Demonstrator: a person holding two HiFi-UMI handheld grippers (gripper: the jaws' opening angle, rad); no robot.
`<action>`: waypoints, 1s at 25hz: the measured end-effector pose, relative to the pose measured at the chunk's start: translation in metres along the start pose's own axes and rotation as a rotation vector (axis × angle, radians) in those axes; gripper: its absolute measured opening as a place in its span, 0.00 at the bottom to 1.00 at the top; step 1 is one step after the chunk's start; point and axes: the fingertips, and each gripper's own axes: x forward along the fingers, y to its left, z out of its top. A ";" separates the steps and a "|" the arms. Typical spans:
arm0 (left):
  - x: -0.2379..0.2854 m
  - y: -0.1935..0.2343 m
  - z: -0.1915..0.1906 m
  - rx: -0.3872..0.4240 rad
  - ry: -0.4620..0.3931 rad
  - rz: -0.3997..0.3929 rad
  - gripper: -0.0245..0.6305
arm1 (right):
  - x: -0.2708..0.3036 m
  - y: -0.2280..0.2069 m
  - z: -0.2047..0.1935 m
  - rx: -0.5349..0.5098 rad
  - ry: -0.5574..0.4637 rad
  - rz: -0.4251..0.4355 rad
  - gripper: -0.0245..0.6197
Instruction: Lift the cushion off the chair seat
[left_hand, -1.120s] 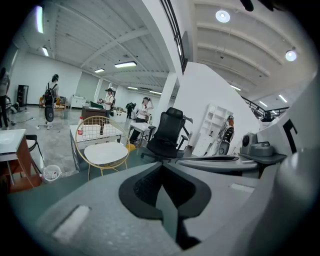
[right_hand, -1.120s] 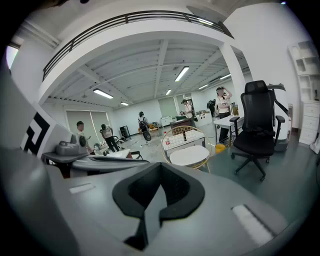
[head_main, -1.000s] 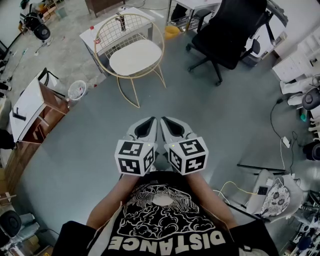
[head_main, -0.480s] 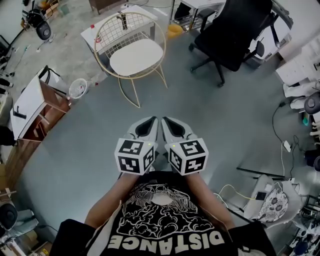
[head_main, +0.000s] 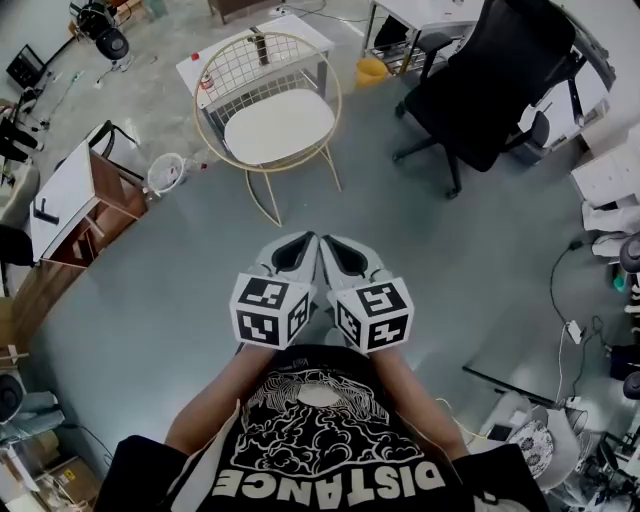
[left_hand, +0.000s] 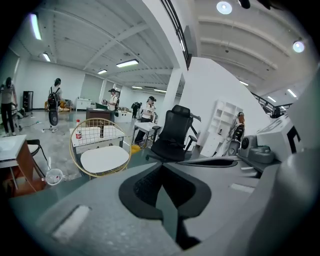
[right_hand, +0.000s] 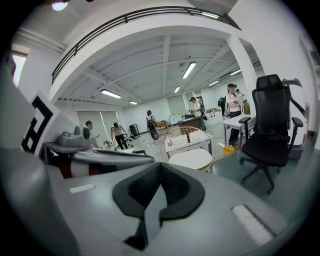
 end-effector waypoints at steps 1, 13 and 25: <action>0.005 -0.001 0.001 -0.003 0.005 0.009 0.02 | 0.001 -0.006 0.002 -0.002 0.002 0.007 0.04; 0.050 -0.021 0.010 0.007 0.036 0.130 0.03 | -0.004 -0.061 0.010 -0.008 0.005 0.096 0.04; 0.071 -0.034 0.021 0.061 0.027 0.149 0.04 | -0.005 -0.085 0.015 -0.001 0.003 0.117 0.09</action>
